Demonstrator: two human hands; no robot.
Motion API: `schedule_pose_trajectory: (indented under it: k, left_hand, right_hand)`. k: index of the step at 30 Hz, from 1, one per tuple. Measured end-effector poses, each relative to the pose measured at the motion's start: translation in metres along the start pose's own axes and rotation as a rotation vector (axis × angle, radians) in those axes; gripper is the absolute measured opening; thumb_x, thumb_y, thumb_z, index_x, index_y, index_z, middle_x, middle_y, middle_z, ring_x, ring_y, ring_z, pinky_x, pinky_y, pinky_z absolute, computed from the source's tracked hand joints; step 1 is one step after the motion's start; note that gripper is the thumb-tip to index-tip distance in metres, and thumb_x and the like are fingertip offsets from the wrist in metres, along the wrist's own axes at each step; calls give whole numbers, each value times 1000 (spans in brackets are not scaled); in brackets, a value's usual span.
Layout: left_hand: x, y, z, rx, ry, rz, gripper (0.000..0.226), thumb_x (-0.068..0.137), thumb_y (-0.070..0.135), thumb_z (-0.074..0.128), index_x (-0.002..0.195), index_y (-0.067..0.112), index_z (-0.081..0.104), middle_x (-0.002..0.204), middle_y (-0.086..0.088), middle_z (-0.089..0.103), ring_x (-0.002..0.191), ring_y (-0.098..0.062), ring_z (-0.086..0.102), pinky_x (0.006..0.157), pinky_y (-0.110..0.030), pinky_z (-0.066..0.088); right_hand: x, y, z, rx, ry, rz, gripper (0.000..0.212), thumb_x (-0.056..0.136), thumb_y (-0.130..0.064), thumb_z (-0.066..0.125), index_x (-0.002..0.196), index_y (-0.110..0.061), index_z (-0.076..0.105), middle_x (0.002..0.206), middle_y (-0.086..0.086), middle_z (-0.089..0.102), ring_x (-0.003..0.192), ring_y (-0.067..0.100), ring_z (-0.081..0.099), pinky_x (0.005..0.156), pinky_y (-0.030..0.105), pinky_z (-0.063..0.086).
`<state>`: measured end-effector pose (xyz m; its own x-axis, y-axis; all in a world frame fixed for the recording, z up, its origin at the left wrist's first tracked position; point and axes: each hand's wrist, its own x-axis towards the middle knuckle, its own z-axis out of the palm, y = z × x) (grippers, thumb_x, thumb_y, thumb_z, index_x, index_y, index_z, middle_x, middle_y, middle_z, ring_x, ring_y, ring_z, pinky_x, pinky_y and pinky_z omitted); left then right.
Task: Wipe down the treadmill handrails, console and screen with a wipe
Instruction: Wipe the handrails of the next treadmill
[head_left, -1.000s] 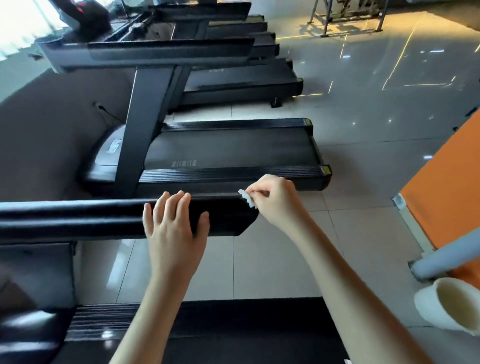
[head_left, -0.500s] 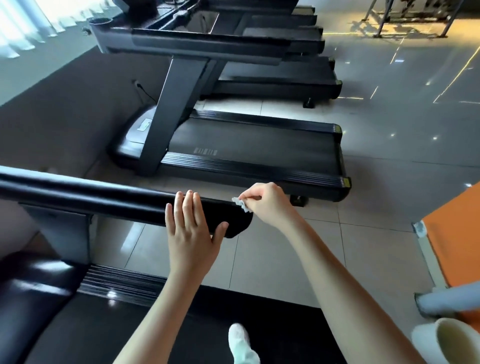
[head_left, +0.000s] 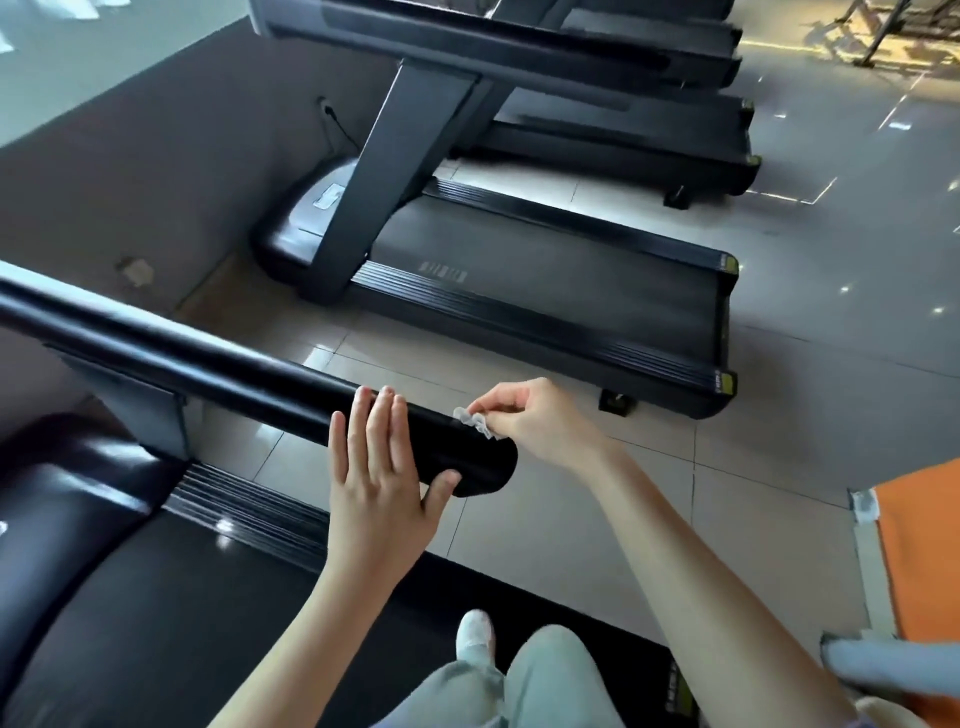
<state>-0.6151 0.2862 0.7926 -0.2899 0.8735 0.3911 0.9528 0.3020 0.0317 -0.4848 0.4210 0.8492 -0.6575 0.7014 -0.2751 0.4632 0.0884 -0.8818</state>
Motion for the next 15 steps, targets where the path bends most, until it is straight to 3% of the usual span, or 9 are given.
schedule_pose_trajectory:
  k: [6,13,15]
  left_hand:
    - [-1,0,-1,-16,-1,-5,80,100,57,23,136,-12,38,140,-27,43,138,-42,31,117,-53,17]
    - [-2,5,-4,-37,-41,-51,79,98,60,24,139,-6,36,143,-24,43,139,-40,31,116,-54,18]
    - [-2,10,-6,-67,-54,-105,78,98,61,23,140,-4,35,144,-22,42,141,-38,29,116,-53,18]
  right_hand:
    - [2,2,-1,41,-39,8,26,90,-7,61,79,-29,70,72,-15,66,64,-10,56,64,5,40]
    - [9,5,-7,54,-140,-3,22,90,-7,63,81,-25,71,83,-1,69,77,6,61,81,29,51]
    - [12,6,-11,61,-195,-8,18,90,-9,64,83,-23,72,81,0,69,76,6,61,82,30,52]
